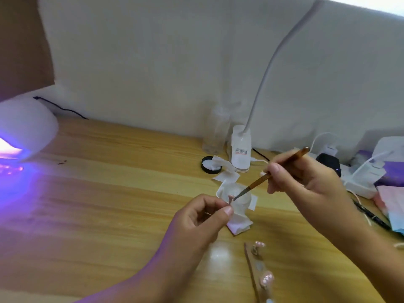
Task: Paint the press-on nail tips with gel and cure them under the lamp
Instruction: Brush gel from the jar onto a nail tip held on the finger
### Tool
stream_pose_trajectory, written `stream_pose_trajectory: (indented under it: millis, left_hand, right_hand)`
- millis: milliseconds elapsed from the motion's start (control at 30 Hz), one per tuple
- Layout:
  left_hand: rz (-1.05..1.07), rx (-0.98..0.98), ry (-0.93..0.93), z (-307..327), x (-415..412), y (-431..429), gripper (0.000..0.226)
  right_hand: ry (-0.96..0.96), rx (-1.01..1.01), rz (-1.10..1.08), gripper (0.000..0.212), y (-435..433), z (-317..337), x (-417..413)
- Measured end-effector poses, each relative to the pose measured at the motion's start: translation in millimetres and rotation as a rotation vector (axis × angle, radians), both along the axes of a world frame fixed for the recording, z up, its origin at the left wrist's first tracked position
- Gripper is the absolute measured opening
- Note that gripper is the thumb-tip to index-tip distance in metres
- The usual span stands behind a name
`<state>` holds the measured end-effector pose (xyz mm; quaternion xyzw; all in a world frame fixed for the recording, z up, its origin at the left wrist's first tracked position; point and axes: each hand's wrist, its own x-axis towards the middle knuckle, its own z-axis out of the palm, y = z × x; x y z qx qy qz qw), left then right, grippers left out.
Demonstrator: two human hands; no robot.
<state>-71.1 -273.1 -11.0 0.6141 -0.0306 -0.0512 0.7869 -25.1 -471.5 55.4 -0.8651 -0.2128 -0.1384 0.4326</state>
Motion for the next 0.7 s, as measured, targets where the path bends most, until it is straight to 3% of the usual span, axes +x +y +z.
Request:
stream_pose_trajectory:
  millis: [133, 300, 433, 500, 567, 633, 700]
  left_hand:
    - [0.001, -0.002, 0.007, -0.8, 0.6, -0.1, 0.018]
    - [-0.002, -0.009, 0.004, -1.4, 1.9, -1.3, 0.022]
    - [-0.029, -0.024, 0.001, 1.5, 0.9, -1.6, 0.009]
    - [-0.058, -0.012, -0.013, 2.8, -0.4, -2.4, 0.007]
    - [-0.077, 0.019, -0.039, 2.8, -1.2, -4.7, 0.007]
    - [-0.098, 0.069, -0.061, 1.3, -2.3, -7.5, 0.009]
    - [-0.116, 0.111, -0.063, -0.5, -3.9, -8.3, 0.008]
  right_hand:
    - [0.015, 0.19, -0.004, 0.015, -20.7, -5.0, -16.6]
    - [-0.049, 0.251, -0.071, 0.016, -39.7, -7.1, -29.7]
    - [-0.009, 0.314, -0.1, 0.041, -52.1, -7.1, -35.2]
    - [0.04, 0.472, -0.088, 0.039, -55.2, -13.2, -35.5]
    - [0.086, 0.701, -0.062, 0.023, -56.2, -27.0, -34.3]
    - [0.181, 0.903, -0.078, 0.033, -53.7, -44.5, -35.7]
    - [0.273, 1.031, -0.084, 0.029, -48.8, -54.7, -39.4]
